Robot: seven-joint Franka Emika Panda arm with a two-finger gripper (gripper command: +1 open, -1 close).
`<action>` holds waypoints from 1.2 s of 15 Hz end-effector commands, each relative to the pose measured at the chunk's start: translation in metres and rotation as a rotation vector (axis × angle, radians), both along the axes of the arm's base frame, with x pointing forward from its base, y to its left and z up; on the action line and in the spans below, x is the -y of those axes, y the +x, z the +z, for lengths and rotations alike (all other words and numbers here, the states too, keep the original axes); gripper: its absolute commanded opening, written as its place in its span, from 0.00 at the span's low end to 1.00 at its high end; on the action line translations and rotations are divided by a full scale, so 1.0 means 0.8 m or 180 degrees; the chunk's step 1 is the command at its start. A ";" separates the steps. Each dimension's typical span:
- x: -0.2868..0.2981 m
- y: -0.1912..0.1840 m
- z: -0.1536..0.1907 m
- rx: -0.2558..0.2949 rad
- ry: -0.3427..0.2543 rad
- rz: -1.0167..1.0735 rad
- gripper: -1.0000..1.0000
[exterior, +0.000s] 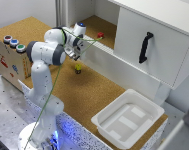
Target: Take off the yellow block that is on top of the other one
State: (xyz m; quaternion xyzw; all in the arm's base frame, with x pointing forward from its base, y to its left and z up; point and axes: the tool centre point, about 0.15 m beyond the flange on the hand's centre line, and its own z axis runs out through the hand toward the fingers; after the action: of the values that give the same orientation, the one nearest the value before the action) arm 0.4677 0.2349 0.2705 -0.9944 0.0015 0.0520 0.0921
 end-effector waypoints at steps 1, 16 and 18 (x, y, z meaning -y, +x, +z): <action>0.042 -0.015 -0.018 -0.0124 -0.0212 -0.0110 0.00; 0.186 -0.095 0.028 0.0267 -0.0440 -0.1141 0.00; 0.168 -0.086 0.036 0.0366 -0.0427 -0.0991 1.00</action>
State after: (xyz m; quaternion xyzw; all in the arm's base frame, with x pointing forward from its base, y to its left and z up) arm 0.4056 0.0796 0.3014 -0.9829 0.1809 0.0342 0.0060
